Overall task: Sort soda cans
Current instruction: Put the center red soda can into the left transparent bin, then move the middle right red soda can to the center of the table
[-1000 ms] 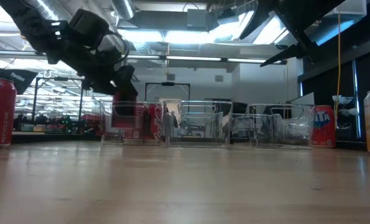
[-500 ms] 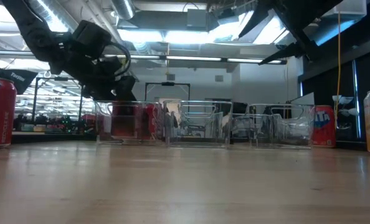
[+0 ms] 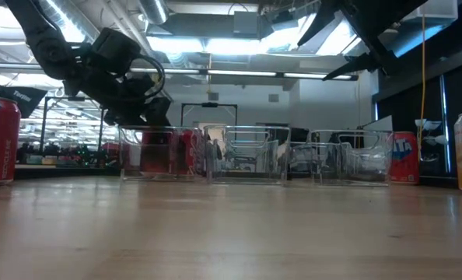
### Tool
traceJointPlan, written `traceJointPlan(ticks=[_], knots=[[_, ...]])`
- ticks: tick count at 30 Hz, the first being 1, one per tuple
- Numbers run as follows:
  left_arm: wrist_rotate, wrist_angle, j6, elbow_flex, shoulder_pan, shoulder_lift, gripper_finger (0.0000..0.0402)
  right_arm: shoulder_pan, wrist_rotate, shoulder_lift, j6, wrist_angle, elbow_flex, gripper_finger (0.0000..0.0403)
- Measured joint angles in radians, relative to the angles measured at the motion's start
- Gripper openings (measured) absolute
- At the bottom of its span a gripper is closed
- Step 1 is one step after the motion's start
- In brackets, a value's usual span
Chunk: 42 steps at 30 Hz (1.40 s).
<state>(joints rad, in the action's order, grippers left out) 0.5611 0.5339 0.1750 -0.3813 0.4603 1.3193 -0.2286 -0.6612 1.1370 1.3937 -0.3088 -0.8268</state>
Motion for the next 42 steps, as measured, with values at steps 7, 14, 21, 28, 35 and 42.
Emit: traceJointPlan(ticks=[7, 14, 21, 28, 35, 42], knots=[[0.0, 0.011, 0.043, -0.002, 0.004, -0.003, 0.0345, 0.0, 0.0, 0.0, 0.0, 0.0, 0.0, 0.0349], [-0.001, 0.007, 0.013, -0.004, 0.004, -0.004, 0.0358, 0.0, 0.0, 0.0, 0.0, 0.0, 0.0, 0.0349], [0.003, 0.0, -0.081, -0.036, -0.027, -0.087, 0.0358, 0.0, 0.0, 0.0, 0.0, 0.0, 0.0, 0.0349], [-0.053, -0.058, -0.156, -0.07, -0.059, -0.241, 0.0359, 0.0, 0.003, 0.0, -0.002, 0.005, 0.0, 0.0349], [-0.461, 0.074, -0.207, -0.076, -0.111, -0.28, 0.0359, 0.0, 0.13, 0.0, -0.094, 0.015, 0.0, 0.0349], [-0.56, 0.26, -0.295, -0.076, -0.141, -0.214, 0.0359, 0.0, 0.133, 0.0, -0.265, -0.155, -0.109, 0.0349]])
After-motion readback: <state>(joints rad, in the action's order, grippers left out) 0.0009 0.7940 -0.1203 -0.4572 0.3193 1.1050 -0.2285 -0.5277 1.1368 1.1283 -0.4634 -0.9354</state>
